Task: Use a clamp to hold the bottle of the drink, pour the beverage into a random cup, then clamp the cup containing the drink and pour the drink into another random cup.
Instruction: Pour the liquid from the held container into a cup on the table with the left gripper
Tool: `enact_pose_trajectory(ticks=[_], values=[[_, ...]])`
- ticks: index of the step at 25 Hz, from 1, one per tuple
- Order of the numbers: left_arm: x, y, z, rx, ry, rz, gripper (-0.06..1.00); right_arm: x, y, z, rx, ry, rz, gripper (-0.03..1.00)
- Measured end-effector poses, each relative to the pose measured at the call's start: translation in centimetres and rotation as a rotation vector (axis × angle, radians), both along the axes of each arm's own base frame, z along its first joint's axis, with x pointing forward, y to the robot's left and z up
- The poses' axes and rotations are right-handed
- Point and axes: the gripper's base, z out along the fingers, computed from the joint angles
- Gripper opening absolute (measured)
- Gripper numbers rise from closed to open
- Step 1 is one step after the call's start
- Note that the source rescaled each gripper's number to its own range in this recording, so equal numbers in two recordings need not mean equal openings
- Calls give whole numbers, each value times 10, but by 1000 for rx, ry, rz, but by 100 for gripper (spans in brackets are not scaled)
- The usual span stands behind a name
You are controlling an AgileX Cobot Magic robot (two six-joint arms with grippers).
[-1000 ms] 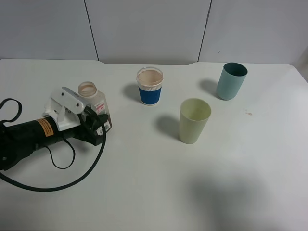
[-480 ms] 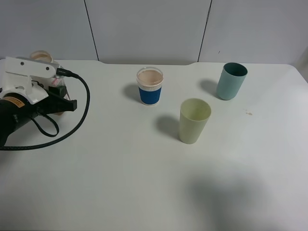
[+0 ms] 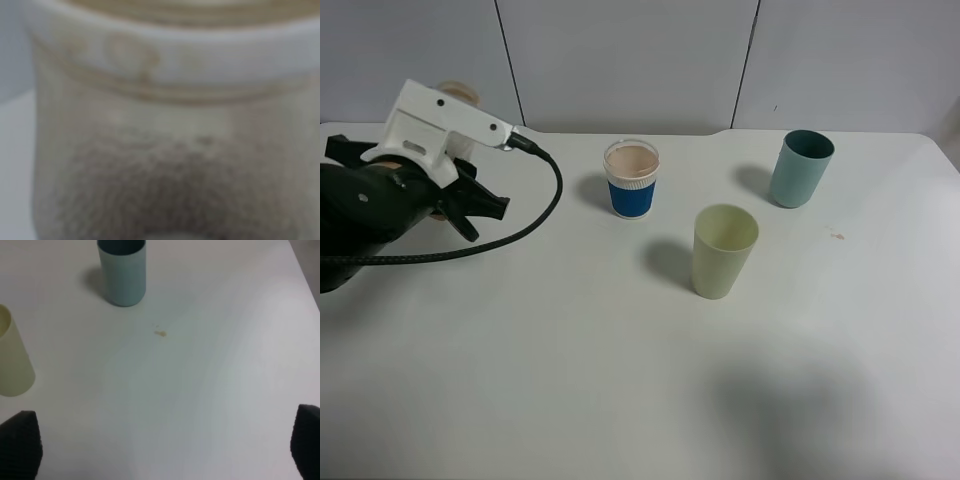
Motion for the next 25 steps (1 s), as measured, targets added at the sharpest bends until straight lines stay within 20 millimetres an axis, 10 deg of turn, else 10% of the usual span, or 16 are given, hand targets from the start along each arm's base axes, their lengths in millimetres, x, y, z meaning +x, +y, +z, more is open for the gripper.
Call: enact_pose_trajectory(ticks=[10,25], values=[[5,-39,27,208,25,-84,5,0,0,0,0,0,0,100],[2,-94,17,404,54,-223,5,0,0,0,0,0,0,100]])
